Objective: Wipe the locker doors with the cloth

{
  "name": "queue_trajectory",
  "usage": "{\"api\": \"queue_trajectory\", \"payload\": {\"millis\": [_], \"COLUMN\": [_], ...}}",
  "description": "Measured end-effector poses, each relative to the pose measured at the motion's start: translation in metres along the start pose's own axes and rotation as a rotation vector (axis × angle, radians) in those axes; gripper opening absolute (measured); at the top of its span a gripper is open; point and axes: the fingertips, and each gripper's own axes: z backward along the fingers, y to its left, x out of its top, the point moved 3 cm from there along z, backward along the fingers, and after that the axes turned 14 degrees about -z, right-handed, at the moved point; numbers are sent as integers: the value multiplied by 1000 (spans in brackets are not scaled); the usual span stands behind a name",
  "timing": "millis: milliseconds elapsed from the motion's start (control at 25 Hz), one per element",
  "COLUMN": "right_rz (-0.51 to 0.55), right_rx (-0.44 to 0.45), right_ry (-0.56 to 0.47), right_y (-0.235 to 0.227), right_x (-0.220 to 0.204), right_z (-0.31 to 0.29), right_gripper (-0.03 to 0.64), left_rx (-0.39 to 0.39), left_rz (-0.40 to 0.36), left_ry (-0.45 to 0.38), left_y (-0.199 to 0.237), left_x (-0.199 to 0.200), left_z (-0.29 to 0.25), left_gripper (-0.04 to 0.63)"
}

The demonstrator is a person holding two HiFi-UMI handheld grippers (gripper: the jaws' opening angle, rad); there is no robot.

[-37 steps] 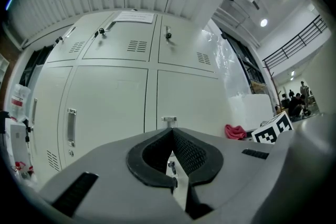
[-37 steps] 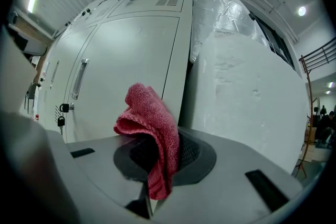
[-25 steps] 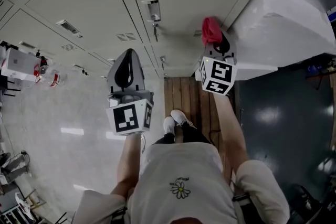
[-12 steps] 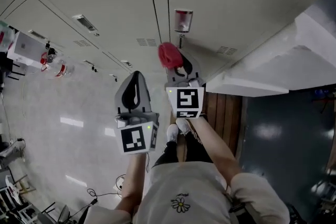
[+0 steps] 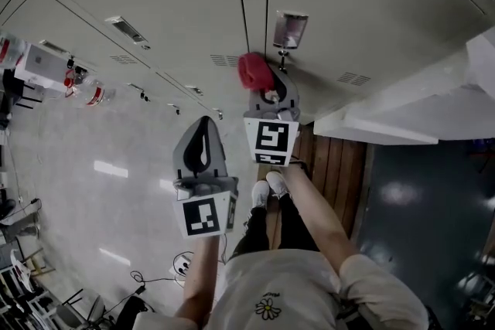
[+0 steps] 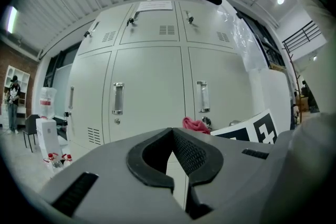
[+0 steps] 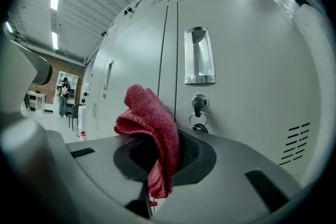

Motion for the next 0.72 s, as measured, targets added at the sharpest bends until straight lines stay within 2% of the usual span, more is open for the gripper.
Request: {"api": "queue_trajectory", "payload": {"millis": [400, 720], "right_rz": [13, 72], "right_rx": [-36, -71], "right_ry": [-20, -26], "right_y": [-21, -53], "right_x": [6, 12], "right_z": [10, 26], "right_gripper": [40, 40], "left_rx": [-1, -80], "left_rz": [7, -2], "left_ry": [4, -24], "left_y": [0, -32], "left_x": [4, 18], "left_z": [-3, -17], "left_gripper": [17, 17]}}
